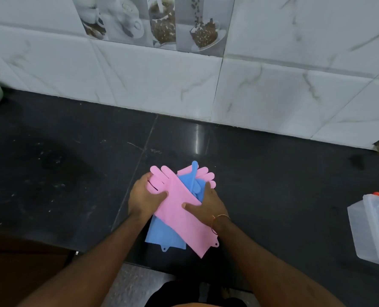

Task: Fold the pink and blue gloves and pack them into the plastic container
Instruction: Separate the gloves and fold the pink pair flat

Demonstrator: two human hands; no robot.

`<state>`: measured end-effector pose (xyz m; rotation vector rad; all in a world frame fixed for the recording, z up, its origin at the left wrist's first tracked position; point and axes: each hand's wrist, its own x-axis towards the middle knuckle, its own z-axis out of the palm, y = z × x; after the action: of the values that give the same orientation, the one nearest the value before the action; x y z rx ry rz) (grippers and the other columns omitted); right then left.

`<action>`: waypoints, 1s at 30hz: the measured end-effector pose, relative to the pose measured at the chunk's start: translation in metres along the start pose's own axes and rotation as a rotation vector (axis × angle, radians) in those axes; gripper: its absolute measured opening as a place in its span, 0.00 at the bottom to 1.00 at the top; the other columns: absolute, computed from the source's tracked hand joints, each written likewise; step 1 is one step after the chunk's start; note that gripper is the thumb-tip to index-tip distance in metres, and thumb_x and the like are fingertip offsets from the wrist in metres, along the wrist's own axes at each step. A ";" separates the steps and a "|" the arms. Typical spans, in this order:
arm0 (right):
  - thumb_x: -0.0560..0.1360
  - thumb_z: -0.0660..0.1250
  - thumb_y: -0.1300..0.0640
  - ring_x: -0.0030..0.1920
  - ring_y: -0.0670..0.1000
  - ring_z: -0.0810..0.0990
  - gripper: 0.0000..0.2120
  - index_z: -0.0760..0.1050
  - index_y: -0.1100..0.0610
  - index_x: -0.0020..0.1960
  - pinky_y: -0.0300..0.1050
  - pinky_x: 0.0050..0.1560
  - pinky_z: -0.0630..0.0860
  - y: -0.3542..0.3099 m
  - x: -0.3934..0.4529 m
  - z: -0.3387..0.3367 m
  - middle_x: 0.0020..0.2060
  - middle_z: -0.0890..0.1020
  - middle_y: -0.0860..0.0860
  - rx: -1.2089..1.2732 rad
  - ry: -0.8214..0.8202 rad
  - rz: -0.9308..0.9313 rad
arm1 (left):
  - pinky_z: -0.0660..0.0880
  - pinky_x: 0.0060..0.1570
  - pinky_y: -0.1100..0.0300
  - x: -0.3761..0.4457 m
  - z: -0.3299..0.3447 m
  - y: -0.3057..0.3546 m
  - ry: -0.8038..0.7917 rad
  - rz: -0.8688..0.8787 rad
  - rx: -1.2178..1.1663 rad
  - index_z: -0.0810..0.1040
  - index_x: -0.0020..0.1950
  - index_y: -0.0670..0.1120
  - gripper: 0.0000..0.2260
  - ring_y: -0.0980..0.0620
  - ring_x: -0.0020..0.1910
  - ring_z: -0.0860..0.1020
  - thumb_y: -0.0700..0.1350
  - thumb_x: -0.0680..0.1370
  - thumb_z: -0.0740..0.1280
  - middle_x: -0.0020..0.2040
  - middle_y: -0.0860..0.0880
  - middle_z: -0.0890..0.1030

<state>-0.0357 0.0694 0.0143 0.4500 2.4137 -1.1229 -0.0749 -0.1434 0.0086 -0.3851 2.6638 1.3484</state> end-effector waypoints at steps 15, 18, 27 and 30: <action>0.85 0.67 0.58 0.71 0.45 0.79 0.26 0.65 0.50 0.80 0.46 0.69 0.79 0.024 -0.096 -0.052 0.70 0.81 0.44 0.750 0.249 -0.439 | 0.88 0.44 0.53 -0.082 0.050 0.161 -0.443 0.150 -0.666 0.67 0.79 0.65 0.27 0.46 0.47 0.91 0.55 0.82 0.73 0.55 0.55 0.90; 0.86 0.64 0.57 0.66 0.47 0.83 0.16 0.73 0.46 0.73 0.42 0.61 0.82 0.055 -0.107 -0.088 0.67 0.83 0.48 0.877 0.296 -0.287 | 0.86 0.56 0.48 -0.084 0.072 0.169 -0.337 0.105 -0.573 0.73 0.78 0.61 0.24 0.43 0.55 0.89 0.64 0.82 0.66 0.63 0.48 0.87; 0.84 0.68 0.59 0.63 0.57 0.85 0.17 0.76 0.54 0.72 0.52 0.56 0.85 0.132 -0.111 -0.150 0.63 0.86 0.55 1.161 0.062 -0.134 | 0.85 0.61 0.49 -0.107 0.152 0.163 -0.811 -0.383 -0.764 0.84 0.71 0.43 0.16 0.43 0.63 0.87 0.48 0.85 0.72 0.63 0.42 0.88; 0.79 0.75 0.57 0.61 0.56 0.87 0.25 0.73 0.53 0.75 0.53 0.55 0.86 0.149 -0.096 -0.166 0.65 0.85 0.54 1.068 0.099 -0.035 | 0.84 0.64 0.41 -0.105 0.180 0.165 -0.552 -0.330 -0.651 0.82 0.69 0.44 0.14 0.40 0.62 0.87 0.37 0.84 0.70 0.62 0.42 0.88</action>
<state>0.0731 0.2810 0.0637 0.7759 1.6859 -2.3907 -0.0205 0.1129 0.0540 -0.4101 1.6095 1.8402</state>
